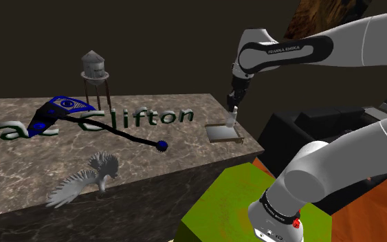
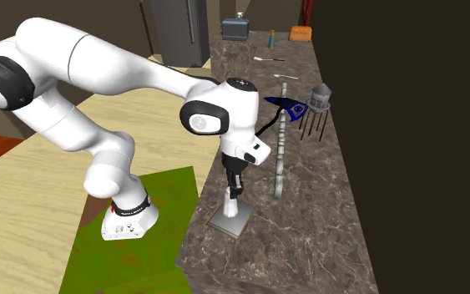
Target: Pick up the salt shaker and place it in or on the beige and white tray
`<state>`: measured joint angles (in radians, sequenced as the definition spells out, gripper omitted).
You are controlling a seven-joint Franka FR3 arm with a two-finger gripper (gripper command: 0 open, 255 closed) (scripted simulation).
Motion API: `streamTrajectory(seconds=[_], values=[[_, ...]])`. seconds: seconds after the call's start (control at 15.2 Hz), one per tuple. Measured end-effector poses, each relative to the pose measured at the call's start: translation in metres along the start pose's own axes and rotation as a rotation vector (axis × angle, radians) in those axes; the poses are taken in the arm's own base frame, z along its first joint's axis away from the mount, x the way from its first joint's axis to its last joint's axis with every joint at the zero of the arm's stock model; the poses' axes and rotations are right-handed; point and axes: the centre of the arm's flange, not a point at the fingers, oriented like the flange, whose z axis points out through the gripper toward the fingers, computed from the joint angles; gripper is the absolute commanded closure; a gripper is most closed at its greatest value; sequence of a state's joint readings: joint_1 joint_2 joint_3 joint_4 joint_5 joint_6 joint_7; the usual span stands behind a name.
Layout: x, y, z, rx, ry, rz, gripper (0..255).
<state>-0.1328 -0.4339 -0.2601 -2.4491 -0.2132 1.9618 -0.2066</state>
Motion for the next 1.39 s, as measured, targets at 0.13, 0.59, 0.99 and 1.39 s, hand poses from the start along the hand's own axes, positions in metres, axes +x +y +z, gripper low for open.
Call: streamTrajectory(seconds=[0.13, 0.59, 0.99, 1.39], values=[[0.0, -0.002, 0.011, 0.0, 0.0, 0.0, 255], [0.001, -0.003, 0.025, 0.0, 0.0, 0.0, 255], [0.001, -0.003, 0.025, 0.0, 0.001, 0.0, 0], [0.004, -0.002, -0.013, 0.0, 0.002, 0.0, 0]])
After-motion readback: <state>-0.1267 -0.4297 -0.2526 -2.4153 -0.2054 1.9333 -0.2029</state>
